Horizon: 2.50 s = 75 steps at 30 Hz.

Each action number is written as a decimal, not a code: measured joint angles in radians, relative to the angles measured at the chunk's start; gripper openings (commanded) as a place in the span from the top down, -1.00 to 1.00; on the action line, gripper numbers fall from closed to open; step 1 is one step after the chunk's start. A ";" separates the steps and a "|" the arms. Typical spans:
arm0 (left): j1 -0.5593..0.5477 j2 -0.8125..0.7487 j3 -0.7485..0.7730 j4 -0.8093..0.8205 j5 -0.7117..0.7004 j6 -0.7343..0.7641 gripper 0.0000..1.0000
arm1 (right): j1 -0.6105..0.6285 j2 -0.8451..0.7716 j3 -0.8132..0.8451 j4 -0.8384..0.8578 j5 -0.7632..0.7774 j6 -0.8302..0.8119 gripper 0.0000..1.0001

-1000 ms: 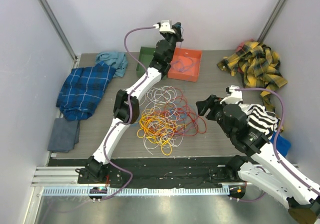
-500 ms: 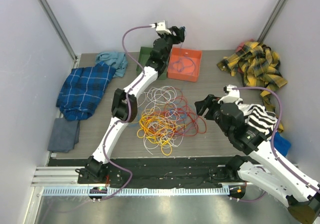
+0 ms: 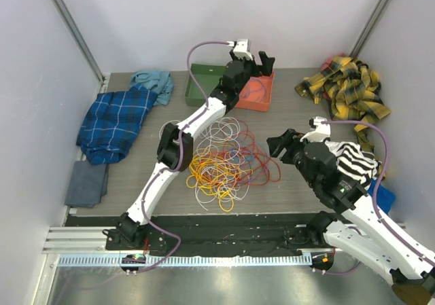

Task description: Untangle the cables

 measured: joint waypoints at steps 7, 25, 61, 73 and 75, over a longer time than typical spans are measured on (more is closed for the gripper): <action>0.017 -0.126 -0.288 -0.013 -0.081 0.002 -0.99 | 0.000 0.002 0.002 -0.012 0.008 0.001 -0.39; -0.132 -1.455 -1.321 -0.287 -0.479 -0.103 -0.99 | -0.014 0.276 0.257 -0.008 0.219 -0.018 -0.92; 0.050 -1.625 -1.719 -0.919 -0.315 -0.469 -0.98 | 0.129 0.989 0.436 0.213 -0.122 -0.114 -0.65; 0.049 -1.758 -1.818 -0.931 -0.279 -0.515 -0.96 | 0.130 1.254 0.615 0.219 -0.170 -0.113 -0.43; 0.049 -1.781 -1.827 -0.931 -0.279 -0.518 -0.96 | 0.130 1.262 0.628 0.214 -0.171 -0.113 -0.49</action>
